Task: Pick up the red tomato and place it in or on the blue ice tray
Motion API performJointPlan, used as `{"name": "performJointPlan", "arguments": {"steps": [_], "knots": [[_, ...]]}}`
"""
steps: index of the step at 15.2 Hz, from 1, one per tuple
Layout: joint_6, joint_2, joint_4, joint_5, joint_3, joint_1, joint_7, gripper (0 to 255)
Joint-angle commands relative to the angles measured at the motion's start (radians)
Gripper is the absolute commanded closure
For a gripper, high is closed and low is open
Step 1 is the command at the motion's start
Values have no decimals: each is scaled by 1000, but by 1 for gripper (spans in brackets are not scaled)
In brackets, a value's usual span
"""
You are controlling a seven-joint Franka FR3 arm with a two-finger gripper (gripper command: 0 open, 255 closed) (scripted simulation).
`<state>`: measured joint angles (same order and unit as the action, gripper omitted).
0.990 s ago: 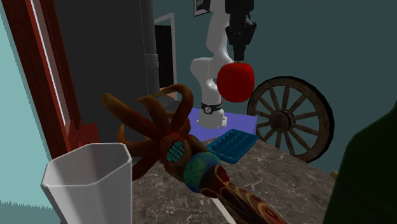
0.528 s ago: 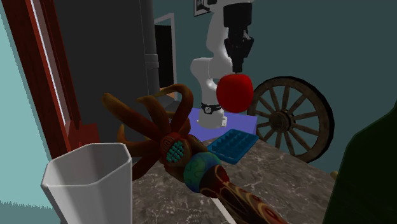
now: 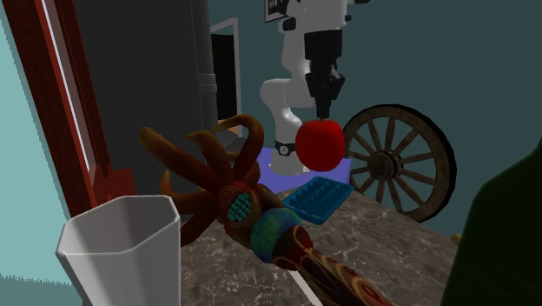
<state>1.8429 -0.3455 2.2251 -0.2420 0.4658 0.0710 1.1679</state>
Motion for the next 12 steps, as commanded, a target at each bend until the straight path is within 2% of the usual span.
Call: {"name": "performJointPlan", "arguments": {"steps": [1,10,11,12], "knots": [[28,4,23,-2,4,-1,-1,255],[155,42,114,-4,24,-3,-4,255],[141,38,104,-3,21,-2,-5,255],[141,38,104,-3,21,-2,-5,0]]}}
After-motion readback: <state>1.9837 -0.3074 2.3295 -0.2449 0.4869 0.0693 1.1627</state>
